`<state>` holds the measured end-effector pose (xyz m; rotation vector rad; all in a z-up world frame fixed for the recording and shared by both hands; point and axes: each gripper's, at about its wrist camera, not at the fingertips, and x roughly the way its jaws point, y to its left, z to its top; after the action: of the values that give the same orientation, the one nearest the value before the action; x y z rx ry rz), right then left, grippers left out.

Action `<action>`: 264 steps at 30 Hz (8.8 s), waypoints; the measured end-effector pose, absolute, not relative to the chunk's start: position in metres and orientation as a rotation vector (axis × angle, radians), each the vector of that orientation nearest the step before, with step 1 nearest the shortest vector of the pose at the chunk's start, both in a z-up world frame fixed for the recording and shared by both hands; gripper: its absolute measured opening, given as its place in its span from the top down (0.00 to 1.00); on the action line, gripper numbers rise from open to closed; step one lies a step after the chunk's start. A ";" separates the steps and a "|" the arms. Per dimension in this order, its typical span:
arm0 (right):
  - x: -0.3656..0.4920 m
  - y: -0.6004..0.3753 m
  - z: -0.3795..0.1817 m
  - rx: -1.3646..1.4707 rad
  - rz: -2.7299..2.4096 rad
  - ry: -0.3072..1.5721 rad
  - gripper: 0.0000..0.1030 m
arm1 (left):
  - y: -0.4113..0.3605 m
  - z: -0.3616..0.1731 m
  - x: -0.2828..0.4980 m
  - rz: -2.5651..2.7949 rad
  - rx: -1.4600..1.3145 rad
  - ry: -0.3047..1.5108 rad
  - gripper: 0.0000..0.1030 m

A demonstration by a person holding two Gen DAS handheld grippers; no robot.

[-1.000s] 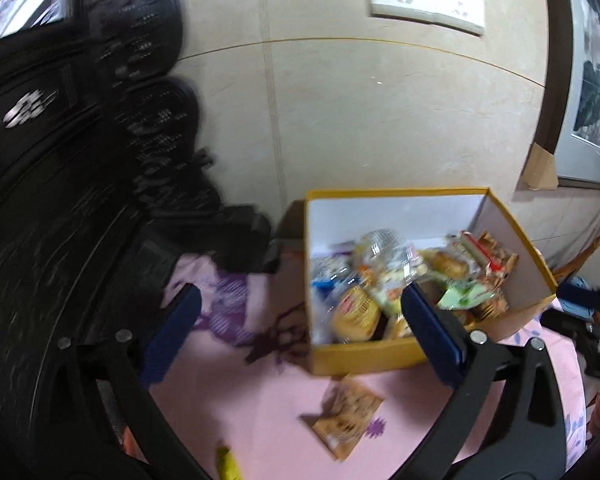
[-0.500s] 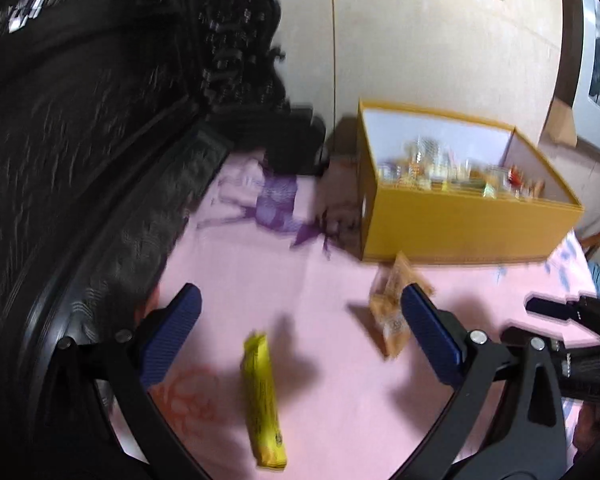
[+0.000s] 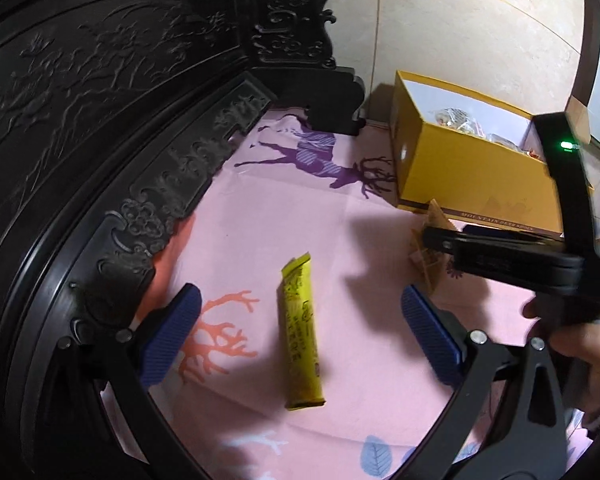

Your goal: Organize snacks

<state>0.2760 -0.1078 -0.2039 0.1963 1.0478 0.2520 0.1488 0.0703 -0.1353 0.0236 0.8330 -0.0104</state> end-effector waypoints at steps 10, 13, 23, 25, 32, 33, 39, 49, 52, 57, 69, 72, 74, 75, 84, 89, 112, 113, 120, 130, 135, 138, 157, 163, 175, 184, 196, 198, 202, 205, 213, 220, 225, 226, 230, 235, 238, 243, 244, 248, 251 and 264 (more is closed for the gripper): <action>0.285 -0.091 -0.238 0.021 0.136 1.056 0.24 | 0.068 -0.152 0.151 -0.034 0.017 0.855 0.02; 0.280 -0.101 -0.239 0.023 0.147 1.037 0.33 | 0.067 -0.157 0.150 -0.036 0.013 0.853 0.02; 0.259 -0.121 -0.236 -0.041 0.167 1.015 0.57 | 0.043 -0.175 0.150 -0.093 0.054 0.852 0.02; 0.255 -0.125 -0.235 -0.064 0.162 1.015 0.53 | 0.042 -0.176 0.152 -0.093 0.052 0.854 0.02; 0.261 -0.142 -0.221 0.119 0.124 1.028 0.32 | 0.044 -0.179 0.154 -0.083 0.041 0.857 0.02; 0.265 -0.140 -0.220 0.126 0.117 1.029 0.32 | 0.045 -0.181 0.155 -0.083 0.040 0.862 0.02; 0.285 -0.134 -0.236 0.068 0.092 1.069 0.36 | 0.044 -0.192 0.164 -0.090 0.046 0.888 0.02; 0.276 -0.143 -0.235 0.019 0.108 1.050 0.57 | 0.042 -0.210 0.180 -0.064 0.056 0.932 0.02; 0.273 -0.143 -0.235 0.018 0.108 1.052 0.57 | 0.046 -0.214 0.184 -0.052 0.046 0.946 0.02; 0.266 -0.145 -0.236 0.020 0.110 1.051 0.57 | 0.051 -0.221 0.190 -0.040 0.023 0.973 0.02; 0.230 -0.165 -0.234 0.029 0.099 1.071 0.57 | 0.055 -0.233 0.190 -0.020 0.008 0.984 0.03; 0.217 -0.171 -0.233 0.033 0.093 1.077 0.57 | 0.055 -0.232 0.188 -0.009 0.006 0.955 0.11; 0.210 -0.175 -0.233 0.037 0.087 1.081 0.57 | 0.056 -0.230 0.187 -0.005 0.003 0.942 0.21; 0.208 -0.176 -0.232 0.040 0.086 1.081 0.57 | 0.058 -0.229 0.186 0.001 -0.002 0.940 0.25; 0.206 -0.179 -0.232 0.058 0.084 1.082 0.57 | 0.059 -0.230 0.191 0.023 -0.003 0.937 0.22; 0.205 -0.178 -0.231 0.054 0.085 1.084 0.57 | 0.062 -0.231 0.194 0.023 -0.007 0.938 0.20; 0.183 -0.198 -0.223 0.121 0.077 1.097 0.62 | 0.047 -0.205 0.185 -0.017 0.000 0.904 0.80; 0.178 -0.202 -0.219 0.123 0.067 1.088 0.62 | 0.043 -0.199 0.183 -0.030 0.008 0.890 0.80; 0.160 -0.224 -0.174 0.157 0.039 0.987 0.62 | 0.003 -0.148 0.176 -0.131 0.057 0.788 0.80; 0.197 -0.277 -0.081 0.197 -0.009 0.782 0.62 | -0.050 -0.075 0.212 -0.241 0.060 0.676 0.80; 0.249 -0.298 -0.063 0.189 -0.023 0.741 0.62 | -0.081 -0.042 0.256 -0.269 0.078 0.619 0.79; 0.283 -0.308 -0.063 0.197 -0.030 0.753 0.62 | -0.100 -0.034 0.285 -0.283 0.085 0.623 0.79; 0.374 -0.327 -0.110 0.269 -0.075 0.940 0.40 | -0.142 -0.076 0.368 -0.229 0.119 0.775 0.13; 0.367 -0.331 -0.110 0.300 -0.146 1.001 0.33 | -0.141 -0.070 0.361 -0.231 0.114 0.787 0.04; 0.284 -0.323 -0.071 0.339 -0.231 0.931 0.01 | -0.112 -0.035 0.282 -0.153 0.132 0.757 0.02; 0.210 -0.300 -0.055 0.328 -0.217 0.944 0.01 | -0.090 -0.020 0.198 -0.167 0.159 0.732 0.02; 0.114 -0.288 -0.040 0.309 -0.326 0.942 0.01 | -0.054 -0.006 0.114 -0.139 0.138 0.717 0.02; 0.101 -0.280 -0.037 0.294 -0.332 0.935 0.01 | -0.050 -0.004 0.105 -0.129 0.141 0.714 0.02; 0.085 -0.263 -0.033 0.272 -0.307 0.936 0.01 | -0.038 0.002 0.089 -0.127 0.116 0.716 0.02; 0.078 -0.253 -0.025 0.253 -0.294 0.926 0.01 | -0.031 0.008 0.081 -0.124 0.098 0.706 0.02; 0.059 -0.238 -0.004 0.213 -0.288 0.889 0.01 | -0.024 0.023 0.060 -0.117 0.081 0.677 0.02; 0.041 -0.230 0.003 0.183 -0.296 0.881 0.01 | -0.020 0.026 0.044 -0.122 0.101 0.672 0.02; 0.031 -0.222 0.007 0.173 -0.296 0.876 0.01 | -0.016 0.028 0.038 -0.123 0.099 0.672 0.02; 0.030 -0.220 0.008 0.172 -0.294 0.876 0.01 | -0.016 0.028 0.036 -0.122 0.103 0.671 0.02; 0.024 -0.214 0.014 0.150 -0.308 0.858 0.01 | -0.018 0.028 0.033 -0.129 0.118 0.667 0.02; 0.021 -0.213 0.018 0.155 -0.318 0.849 0.01 | -0.019 0.028 0.028 -0.131 0.121 0.667 0.02; 0.018 -0.213 0.020 0.155 -0.323 0.844 0.01 | -0.017 0.029 0.026 -0.127 0.121 0.661 0.02; 0.017 -0.211 0.025 0.152 -0.321 0.830 0.01 | -0.009 0.030 0.026 -0.119 0.116 0.659 0.02; 0.016 -0.210 0.025 0.150 -0.319 0.830 0.01 | -0.007 0.031 0.026 -0.116 0.117 0.657 0.02; 0.015 -0.209 0.026 0.151 -0.319 0.826 0.01 | -0.003 0.031 0.025 -0.109 0.113 0.657 0.02; 0.015 -0.209 0.027 0.149 -0.321 0.825 0.01 | -0.001 0.031 0.024 -0.105 0.114 0.657 0.02; 0.016 -0.203 0.032 0.142 -0.320 0.815 0.01 | 0.005 0.029 0.022 -0.105 0.108 0.665 0.02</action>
<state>0.0165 -0.2035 0.0319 0.1417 0.8154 -0.3201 0.0217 0.0054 0.0290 0.1080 0.6653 -0.1049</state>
